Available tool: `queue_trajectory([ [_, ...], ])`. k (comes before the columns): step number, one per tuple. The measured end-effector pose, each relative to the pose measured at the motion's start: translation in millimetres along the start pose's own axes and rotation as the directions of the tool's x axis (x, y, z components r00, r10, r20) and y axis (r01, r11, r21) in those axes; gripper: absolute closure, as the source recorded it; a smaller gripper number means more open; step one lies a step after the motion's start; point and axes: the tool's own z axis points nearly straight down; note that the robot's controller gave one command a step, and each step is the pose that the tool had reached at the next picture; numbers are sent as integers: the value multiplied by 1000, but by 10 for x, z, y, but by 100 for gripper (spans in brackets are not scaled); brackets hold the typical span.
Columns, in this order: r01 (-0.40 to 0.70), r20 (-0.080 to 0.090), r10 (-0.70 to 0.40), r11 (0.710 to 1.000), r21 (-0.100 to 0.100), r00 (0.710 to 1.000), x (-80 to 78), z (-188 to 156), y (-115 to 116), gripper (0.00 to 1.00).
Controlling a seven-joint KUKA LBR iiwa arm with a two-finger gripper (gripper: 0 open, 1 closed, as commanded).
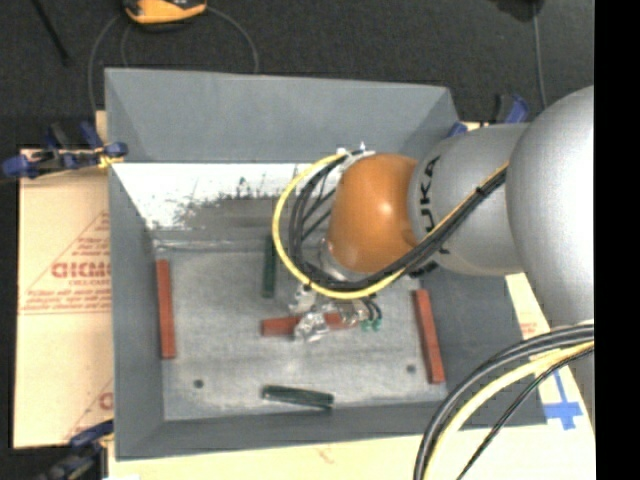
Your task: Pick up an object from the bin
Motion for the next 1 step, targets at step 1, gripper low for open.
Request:
queue_trajectory([
  [1, -1, 0, 1, 1000, 0, 1000, 0, 0, 0, 100],
])
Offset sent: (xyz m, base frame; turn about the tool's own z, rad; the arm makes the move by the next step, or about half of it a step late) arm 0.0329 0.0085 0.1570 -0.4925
